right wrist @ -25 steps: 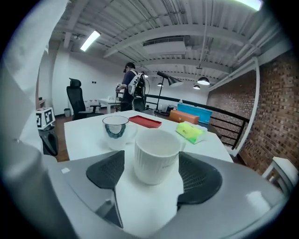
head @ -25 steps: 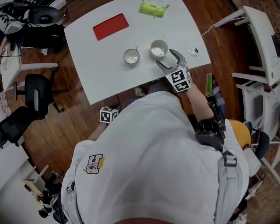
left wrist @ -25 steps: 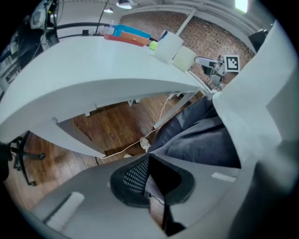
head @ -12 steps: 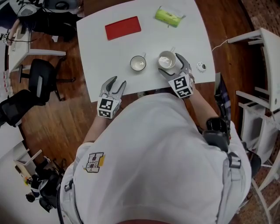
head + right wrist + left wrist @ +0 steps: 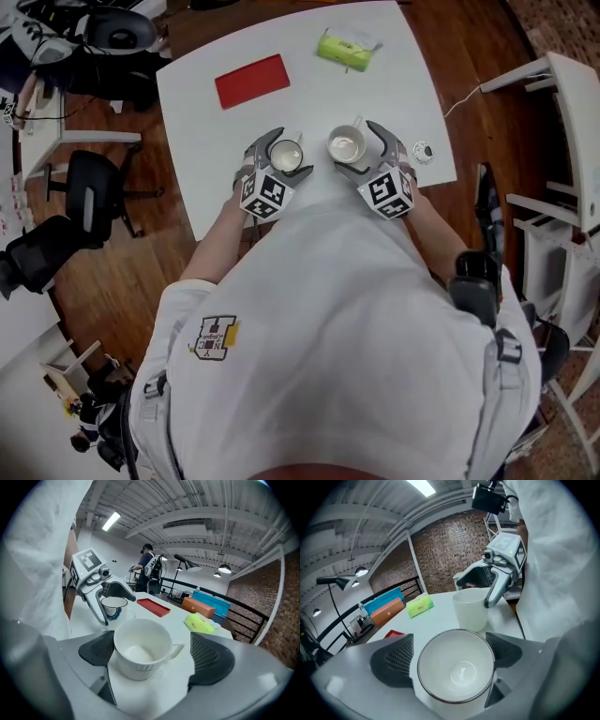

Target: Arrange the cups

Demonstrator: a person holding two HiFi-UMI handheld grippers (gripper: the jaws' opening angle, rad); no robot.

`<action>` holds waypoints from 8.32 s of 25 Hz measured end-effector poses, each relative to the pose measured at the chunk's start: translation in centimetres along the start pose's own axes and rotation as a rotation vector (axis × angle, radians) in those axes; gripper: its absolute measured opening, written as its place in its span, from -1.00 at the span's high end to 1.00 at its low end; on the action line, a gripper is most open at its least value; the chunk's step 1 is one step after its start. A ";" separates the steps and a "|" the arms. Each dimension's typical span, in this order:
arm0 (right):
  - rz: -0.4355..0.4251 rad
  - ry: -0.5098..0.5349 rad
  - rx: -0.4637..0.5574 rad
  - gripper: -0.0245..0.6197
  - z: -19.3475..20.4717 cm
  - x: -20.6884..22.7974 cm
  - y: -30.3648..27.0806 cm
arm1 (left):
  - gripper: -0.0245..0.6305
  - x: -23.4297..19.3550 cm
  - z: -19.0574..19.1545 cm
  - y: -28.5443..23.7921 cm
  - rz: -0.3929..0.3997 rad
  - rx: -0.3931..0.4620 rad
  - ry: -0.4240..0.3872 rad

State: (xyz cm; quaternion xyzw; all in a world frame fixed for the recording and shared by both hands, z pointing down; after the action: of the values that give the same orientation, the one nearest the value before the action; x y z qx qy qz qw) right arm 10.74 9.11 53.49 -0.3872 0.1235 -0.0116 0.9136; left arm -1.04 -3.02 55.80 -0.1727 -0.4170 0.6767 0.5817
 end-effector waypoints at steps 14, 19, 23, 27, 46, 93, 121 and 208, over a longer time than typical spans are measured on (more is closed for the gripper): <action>-0.023 -0.038 0.014 -0.65 0.8 0.2 -0.4 | -0.42 0.0 0.3 -1.4 0.045 0.015 0.061; 0.000 -0.068 0.018 -0.65 1.0 0.3 -0.1 | -0.42 -3.7 -0.2 -0.7 -0.006 0.048 0.162; 0.021 -0.088 0.013 -0.65 1.0 0.2 -0.1 | -0.42 -10.7 -0.4 0.5 -0.101 0.074 0.238; 0.036 -0.119 0.006 -0.65 1.1 0.2 -0.2 | -0.42 -18.4 1.0 0.2 -0.196 0.058 0.328; 0.076 -0.176 -0.034 -0.67 0.9 1.0 -0.5 | -0.42 -27.1 5.6 -6.2 -0.207 -0.047 0.410; 0.051 -0.163 -0.017 -0.65 1.2 0.3 -0.9 | -0.46 -26.9 7.3 -6.1 -0.355 -0.161 0.513; 0.061 -0.189 0.049 -0.51 1.5 -0.6 2.1 | -0.51 -11.9 5.3 4.1 -0.217 0.128 0.547; 0.136 -0.174 -0.147 -0.63 -1.7 0.3 -5.5 | 0.93 3.7 8.0 4.6 -0.054 -0.124 0.790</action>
State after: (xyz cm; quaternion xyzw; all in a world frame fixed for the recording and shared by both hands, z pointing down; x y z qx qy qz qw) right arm 11.06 4.00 56.20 -0.4436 0.0703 0.0930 0.8886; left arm -10.69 -2.34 57.99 -0.4432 -0.2056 0.5163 0.7034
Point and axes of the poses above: the fingertips, and each gripper's own axes: y backward along the fingers, x to its right, z out of its underside, the point moved 6 cm from there along y, backward along the fingers, and after that the axes turned 13 degrees about -x, right-handed, at the moved point
